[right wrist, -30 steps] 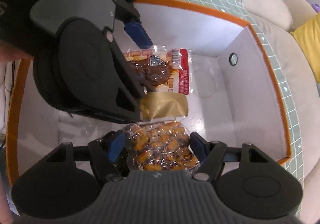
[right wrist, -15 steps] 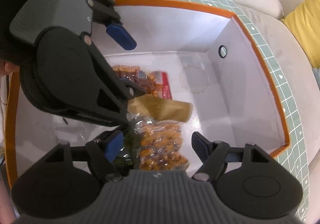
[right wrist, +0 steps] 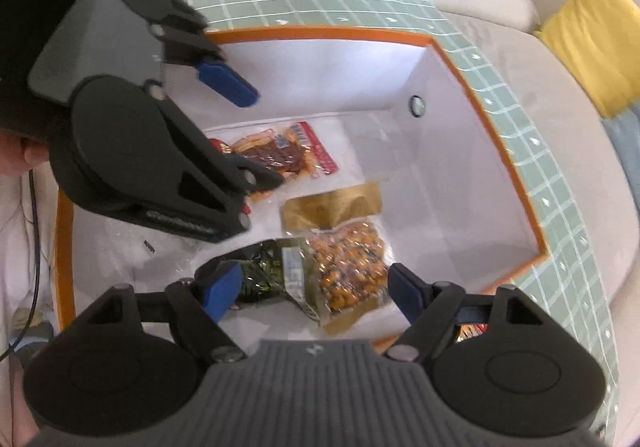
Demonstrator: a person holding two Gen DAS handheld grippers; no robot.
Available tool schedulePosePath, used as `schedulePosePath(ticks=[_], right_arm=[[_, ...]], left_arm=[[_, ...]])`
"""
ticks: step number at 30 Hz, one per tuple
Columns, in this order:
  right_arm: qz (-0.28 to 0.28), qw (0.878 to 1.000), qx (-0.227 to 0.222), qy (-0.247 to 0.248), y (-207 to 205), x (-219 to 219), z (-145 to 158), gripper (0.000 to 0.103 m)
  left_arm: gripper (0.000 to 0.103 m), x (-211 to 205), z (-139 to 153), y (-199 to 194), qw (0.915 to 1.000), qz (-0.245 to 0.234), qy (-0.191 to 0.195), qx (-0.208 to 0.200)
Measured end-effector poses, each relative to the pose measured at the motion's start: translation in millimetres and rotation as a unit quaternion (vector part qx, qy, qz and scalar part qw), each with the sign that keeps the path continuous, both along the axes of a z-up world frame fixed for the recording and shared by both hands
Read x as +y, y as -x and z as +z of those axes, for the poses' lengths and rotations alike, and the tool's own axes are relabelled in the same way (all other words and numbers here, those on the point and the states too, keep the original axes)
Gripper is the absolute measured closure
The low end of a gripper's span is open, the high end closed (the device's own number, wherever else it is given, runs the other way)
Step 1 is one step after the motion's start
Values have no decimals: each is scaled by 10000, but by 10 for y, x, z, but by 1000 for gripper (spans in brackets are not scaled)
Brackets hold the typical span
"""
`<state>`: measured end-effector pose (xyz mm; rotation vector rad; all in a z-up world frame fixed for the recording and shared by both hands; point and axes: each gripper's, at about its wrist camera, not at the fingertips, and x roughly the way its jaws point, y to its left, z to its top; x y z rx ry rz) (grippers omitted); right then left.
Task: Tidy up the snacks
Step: 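Release the meat pack with the left tool while the right tool releases the nut bag, then move both tools back over the snack pile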
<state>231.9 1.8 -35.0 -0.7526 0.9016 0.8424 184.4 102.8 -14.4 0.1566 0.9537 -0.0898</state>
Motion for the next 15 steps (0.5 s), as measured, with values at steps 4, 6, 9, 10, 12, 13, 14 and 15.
schedulePosePath(ticks=[4,6,9,10,12,13,14,15], right_arm=[[-283,9992,-68,-259,107,-126,102,25],[-444,9982,-126,-386,167,-200,156,25],[-702,9951,-316,-616,305,-309,258,25],[-790,9934,-382,-733,349,-360,293,25],[-1013,9881,-530,-1026,451,-465,372,25],[-1126,9849,-604,-1164,511,-520,418,25],[-1261,9808,-689,-1322,573,-588,450,25],[-1374,9773,-742,-1435,625,-644,473,25]], left_arm=[[30,16,90,101,9993,51,250,-275],[30,12,144,147,9983,85,357,-448],[30,-12,218,215,9962,78,493,-712],[30,-29,236,239,9954,65,512,-808],[30,-80,271,303,9936,13,495,-1017],[30,-100,278,325,9930,-9,487,-1079],[31,-130,285,364,9921,-35,504,-1152],[31,-150,290,393,9913,-65,542,-1199]])
